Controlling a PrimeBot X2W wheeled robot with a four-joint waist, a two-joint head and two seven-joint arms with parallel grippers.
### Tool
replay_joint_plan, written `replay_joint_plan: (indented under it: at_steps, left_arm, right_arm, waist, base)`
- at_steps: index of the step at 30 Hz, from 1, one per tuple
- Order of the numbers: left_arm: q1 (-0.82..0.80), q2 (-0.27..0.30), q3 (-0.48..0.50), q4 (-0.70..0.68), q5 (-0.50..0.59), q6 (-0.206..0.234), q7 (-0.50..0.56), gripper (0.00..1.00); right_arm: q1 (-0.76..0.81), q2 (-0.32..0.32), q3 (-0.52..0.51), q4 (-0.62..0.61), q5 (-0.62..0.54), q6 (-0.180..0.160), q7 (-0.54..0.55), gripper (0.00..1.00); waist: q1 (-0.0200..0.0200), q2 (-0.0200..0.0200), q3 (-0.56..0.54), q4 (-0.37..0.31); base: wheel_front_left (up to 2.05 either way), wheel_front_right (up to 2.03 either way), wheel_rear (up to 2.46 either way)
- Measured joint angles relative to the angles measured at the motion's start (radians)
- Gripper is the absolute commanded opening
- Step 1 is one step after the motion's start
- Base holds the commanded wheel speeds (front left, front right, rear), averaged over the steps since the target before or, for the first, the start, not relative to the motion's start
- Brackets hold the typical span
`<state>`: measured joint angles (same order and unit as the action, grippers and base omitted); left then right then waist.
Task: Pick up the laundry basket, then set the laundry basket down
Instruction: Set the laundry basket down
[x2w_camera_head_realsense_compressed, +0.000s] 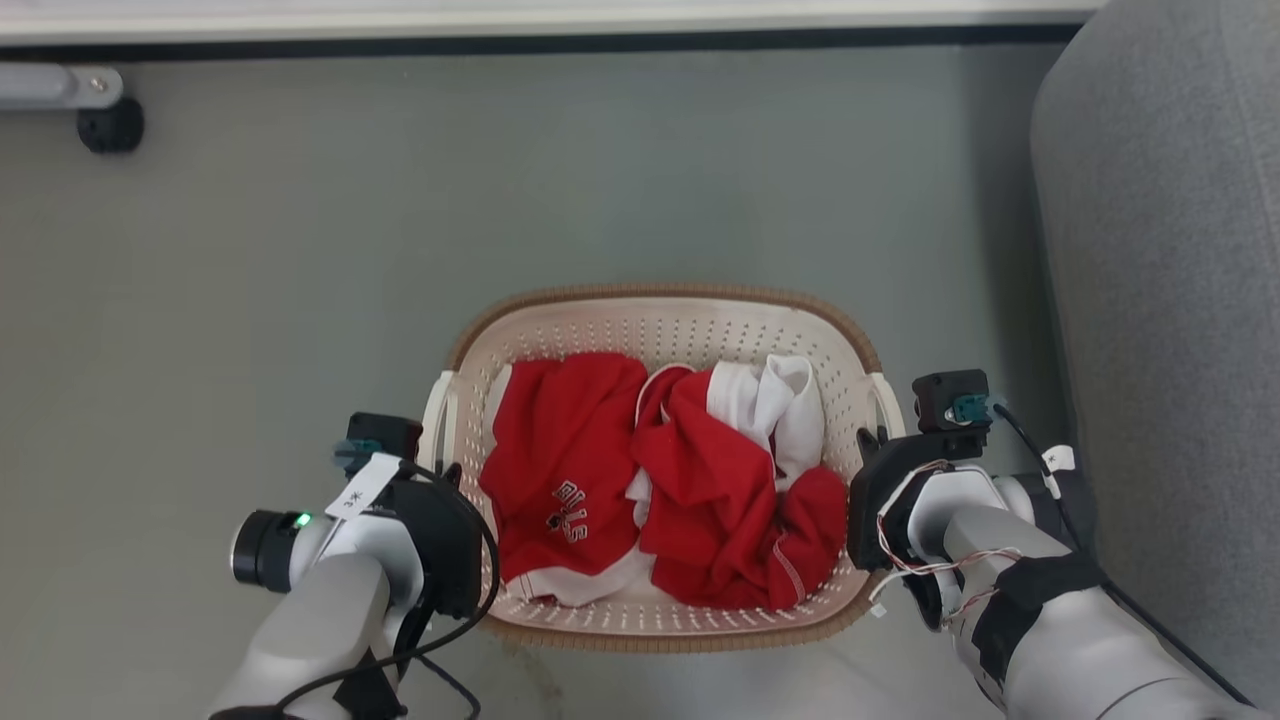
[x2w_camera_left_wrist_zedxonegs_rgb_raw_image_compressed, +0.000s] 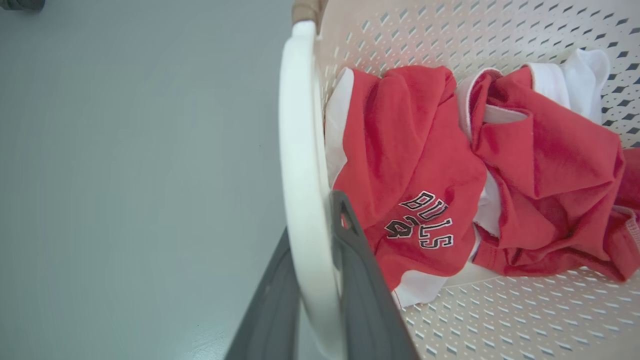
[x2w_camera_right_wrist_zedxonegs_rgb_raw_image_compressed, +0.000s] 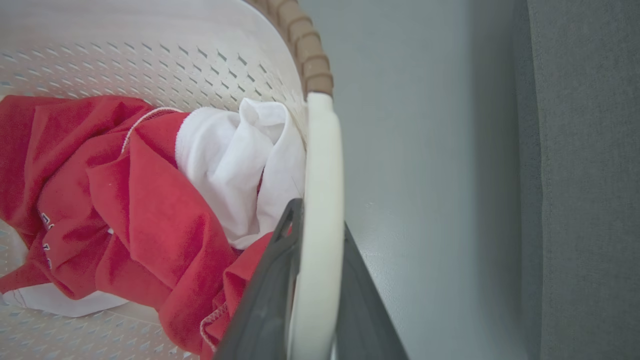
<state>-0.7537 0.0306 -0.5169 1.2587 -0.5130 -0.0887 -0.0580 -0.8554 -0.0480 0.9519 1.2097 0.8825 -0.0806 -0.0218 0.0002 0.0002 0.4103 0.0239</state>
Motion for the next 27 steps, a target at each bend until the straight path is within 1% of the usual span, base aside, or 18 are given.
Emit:
replay_joint_plan:
  at_steps: [9, 27]
  left_arm:
    - [-0.058, 0.001, -0.003, -0.003, 0.008, 0.000, -0.020, 0.00]
    - [-0.157, 0.001, -0.008, -0.007, 0.013, 0.001, -0.058, 0.00]
  right_arm:
    - [-0.044, -0.002, -0.004, 0.011, -0.003, -0.007, -0.040, 0.00]
    - [-0.143, -0.012, -0.010, 0.028, -0.013, -0.008, -0.112, 0.00]
  waist:
    - [-0.0001, -0.0002, 0.090, 0.001]
    - [-0.0001, -0.0001, 0.253, 0.025]
  base:
    - [0.00, 0.00, 0.00]
    - [0.00, 0.00, 0.00]
